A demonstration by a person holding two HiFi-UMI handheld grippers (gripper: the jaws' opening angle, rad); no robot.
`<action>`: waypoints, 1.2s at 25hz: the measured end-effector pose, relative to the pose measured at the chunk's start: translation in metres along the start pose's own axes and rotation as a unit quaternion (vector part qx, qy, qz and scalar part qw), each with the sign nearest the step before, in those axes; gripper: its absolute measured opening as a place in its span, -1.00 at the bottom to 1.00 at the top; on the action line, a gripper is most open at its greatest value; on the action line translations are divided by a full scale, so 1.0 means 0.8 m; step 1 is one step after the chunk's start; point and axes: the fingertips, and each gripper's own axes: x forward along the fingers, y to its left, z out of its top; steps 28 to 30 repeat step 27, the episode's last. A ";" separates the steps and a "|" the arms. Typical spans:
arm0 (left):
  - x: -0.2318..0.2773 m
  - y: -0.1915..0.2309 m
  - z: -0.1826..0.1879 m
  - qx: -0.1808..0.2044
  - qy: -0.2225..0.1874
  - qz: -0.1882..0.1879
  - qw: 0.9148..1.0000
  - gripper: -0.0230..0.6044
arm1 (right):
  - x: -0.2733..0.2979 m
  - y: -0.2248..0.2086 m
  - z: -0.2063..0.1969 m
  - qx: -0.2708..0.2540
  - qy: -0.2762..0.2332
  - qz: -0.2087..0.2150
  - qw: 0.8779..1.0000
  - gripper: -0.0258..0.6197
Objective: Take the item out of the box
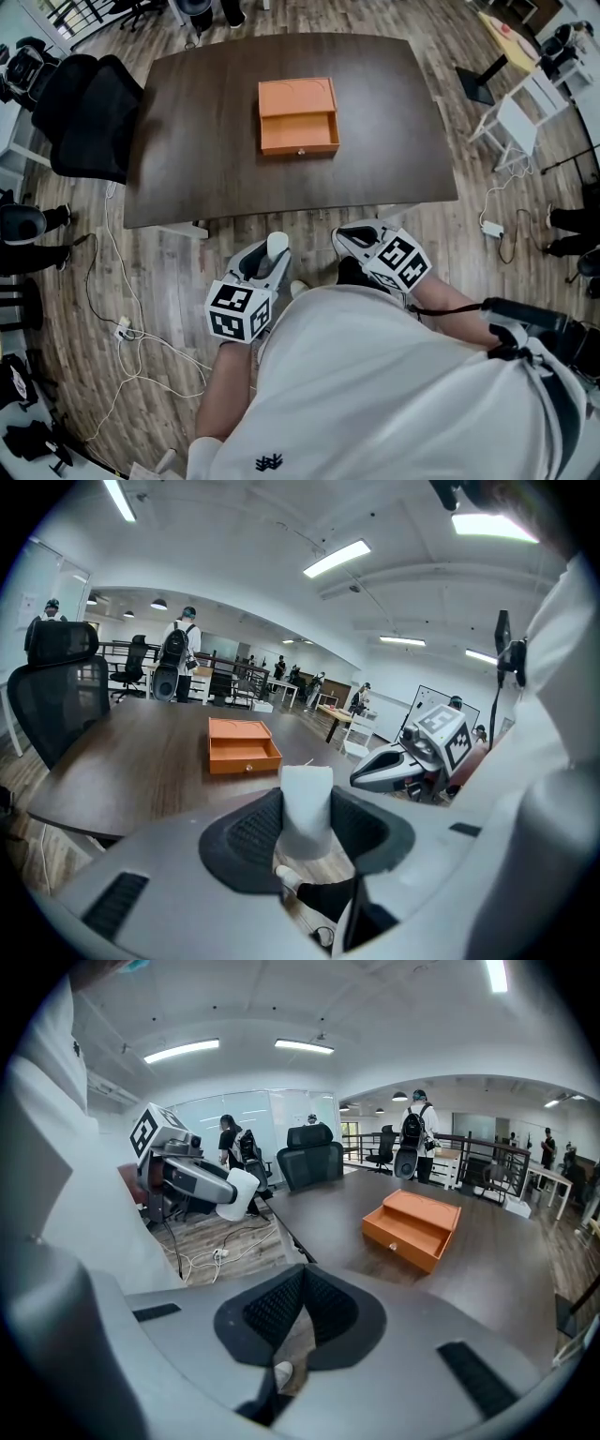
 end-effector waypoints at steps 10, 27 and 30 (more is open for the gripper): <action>0.009 0.009 -0.005 -0.006 0.007 0.004 1.000 -0.39 | 0.011 -0.004 -0.002 -0.002 0.007 0.007 1.000 -0.92; 0.038 0.000 -0.005 -0.015 0.024 0.007 1.000 -0.39 | 0.005 -0.026 -0.012 0.009 0.013 0.022 1.000 -0.92; 0.038 0.000 -0.005 -0.015 0.024 0.007 1.000 -0.39 | 0.005 -0.026 -0.012 0.009 0.013 0.022 1.000 -0.92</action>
